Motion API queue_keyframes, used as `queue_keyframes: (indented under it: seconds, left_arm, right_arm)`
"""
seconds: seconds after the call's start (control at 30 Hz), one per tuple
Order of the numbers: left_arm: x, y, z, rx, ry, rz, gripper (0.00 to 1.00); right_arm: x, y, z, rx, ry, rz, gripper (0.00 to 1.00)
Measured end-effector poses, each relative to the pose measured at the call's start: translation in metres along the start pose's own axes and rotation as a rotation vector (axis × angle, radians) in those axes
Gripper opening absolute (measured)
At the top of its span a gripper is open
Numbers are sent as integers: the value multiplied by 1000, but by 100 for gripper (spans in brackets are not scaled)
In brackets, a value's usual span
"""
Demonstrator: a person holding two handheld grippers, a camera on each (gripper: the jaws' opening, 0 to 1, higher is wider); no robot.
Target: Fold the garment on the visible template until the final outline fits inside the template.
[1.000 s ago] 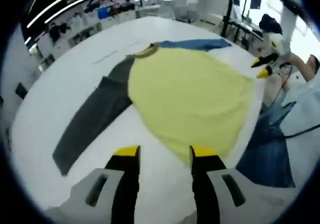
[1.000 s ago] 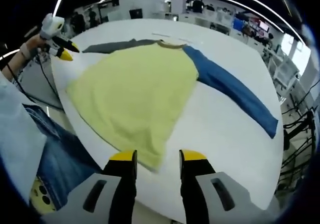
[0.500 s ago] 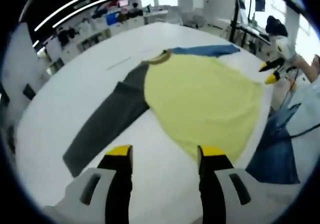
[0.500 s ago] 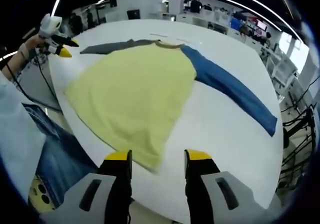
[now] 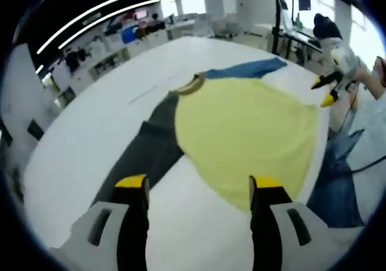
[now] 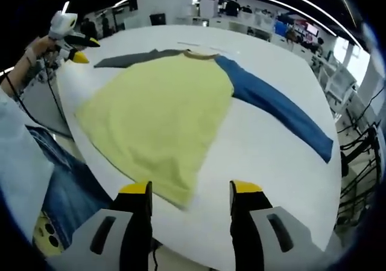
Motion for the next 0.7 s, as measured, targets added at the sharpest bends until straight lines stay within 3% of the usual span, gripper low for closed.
queue_keyframes:
  seconds: [0.13, 0.3, 0.43, 0.6, 0.7]
  left_arm:
    - [9, 3, 5, -12, 11, 12, 68]
    - [8, 6, 6, -19, -4, 28, 72]
    - [7, 11, -1, -19, -1, 33, 75]
    - [14, 25, -9, -52, 50, 44, 84]
    - [17, 28, -12, -41, 55, 55, 86]
  right_arm:
    - [-2, 2, -3, -10, 8, 4, 58]
    - [-3, 13, -9, -32, 55, 55, 69]
    - [-5, 31, -14, -72, 75, 89, 76]
    - [-7, 50, -15, -95, 97, 119, 82]
    - [-8, 67, -14, -95, 141, 185, 85]
Point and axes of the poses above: the point that each gripper's makers call its tool centre point, and the gripper's own axes: z roughly forward along the fingers, y roughly to its right, x roughly out of its top, the point moved 8 cm from there along -z, roughly backward along the fingers, and after that the axes turned 2 degrees about z, right-handed, at the moved point
